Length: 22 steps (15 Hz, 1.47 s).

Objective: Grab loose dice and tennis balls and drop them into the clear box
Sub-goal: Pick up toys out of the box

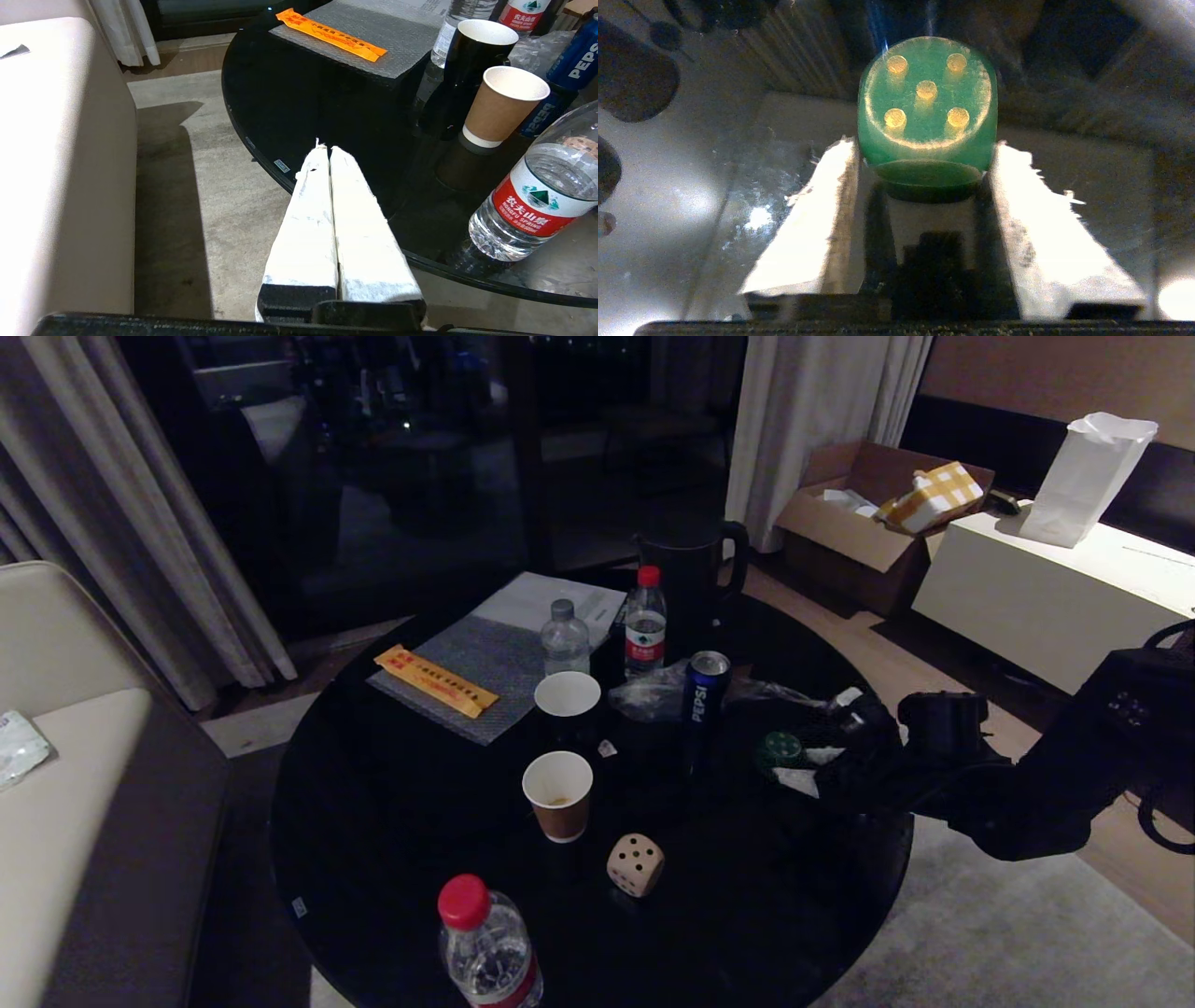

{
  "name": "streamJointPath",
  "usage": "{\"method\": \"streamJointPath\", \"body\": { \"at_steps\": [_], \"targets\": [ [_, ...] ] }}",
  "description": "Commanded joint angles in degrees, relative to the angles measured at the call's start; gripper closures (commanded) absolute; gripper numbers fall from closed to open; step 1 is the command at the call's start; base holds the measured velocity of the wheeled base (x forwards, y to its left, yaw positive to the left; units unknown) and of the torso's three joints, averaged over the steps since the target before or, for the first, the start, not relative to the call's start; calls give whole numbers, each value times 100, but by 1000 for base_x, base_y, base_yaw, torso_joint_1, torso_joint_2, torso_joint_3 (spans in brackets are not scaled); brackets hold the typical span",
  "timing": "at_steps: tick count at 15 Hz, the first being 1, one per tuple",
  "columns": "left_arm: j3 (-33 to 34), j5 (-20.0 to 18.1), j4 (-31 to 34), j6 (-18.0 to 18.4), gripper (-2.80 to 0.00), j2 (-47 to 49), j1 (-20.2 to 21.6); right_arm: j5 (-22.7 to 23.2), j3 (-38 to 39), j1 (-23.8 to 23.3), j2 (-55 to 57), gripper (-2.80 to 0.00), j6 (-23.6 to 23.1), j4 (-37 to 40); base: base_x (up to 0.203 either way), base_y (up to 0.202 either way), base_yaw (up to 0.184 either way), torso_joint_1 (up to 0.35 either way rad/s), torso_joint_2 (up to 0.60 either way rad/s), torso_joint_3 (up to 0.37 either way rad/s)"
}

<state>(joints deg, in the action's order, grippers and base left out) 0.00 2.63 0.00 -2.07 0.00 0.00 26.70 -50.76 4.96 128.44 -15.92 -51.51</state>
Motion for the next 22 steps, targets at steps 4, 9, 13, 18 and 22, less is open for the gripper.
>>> {"method": "streamJointPath", "body": {
  "at_steps": [4, 9, 13, 18, 22],
  "targets": [
    [9, 2, 0, -4, 0, 9, 1, 62, -16, -1, -8, -280, -5, -316, 0, 0, 0, 0, 0, 0],
    [9, 0, 0, -4, 0, 9, 0, 72, -458, 5, 323, -280, 34, -313, 0, 0, 0, 0, 0, 0],
    [9, 0, 0, -4, 0, 9, 0, 64, -671, -3, 599, -280, 44, -308, 0, 0, 0, 0, 0, 0],
    [9, 0, 0, -4, 0, 9, 0, 55, -777, -4, 789, -280, 44, -315, 0, 0, 0, 0, 0, 0],
    [9, 0, 0, -4, 0, 9, 0, 39, -811, -13, 944, 0, 159, -692, 0, 0, 0, 0, 0, 0]
  ]
}}
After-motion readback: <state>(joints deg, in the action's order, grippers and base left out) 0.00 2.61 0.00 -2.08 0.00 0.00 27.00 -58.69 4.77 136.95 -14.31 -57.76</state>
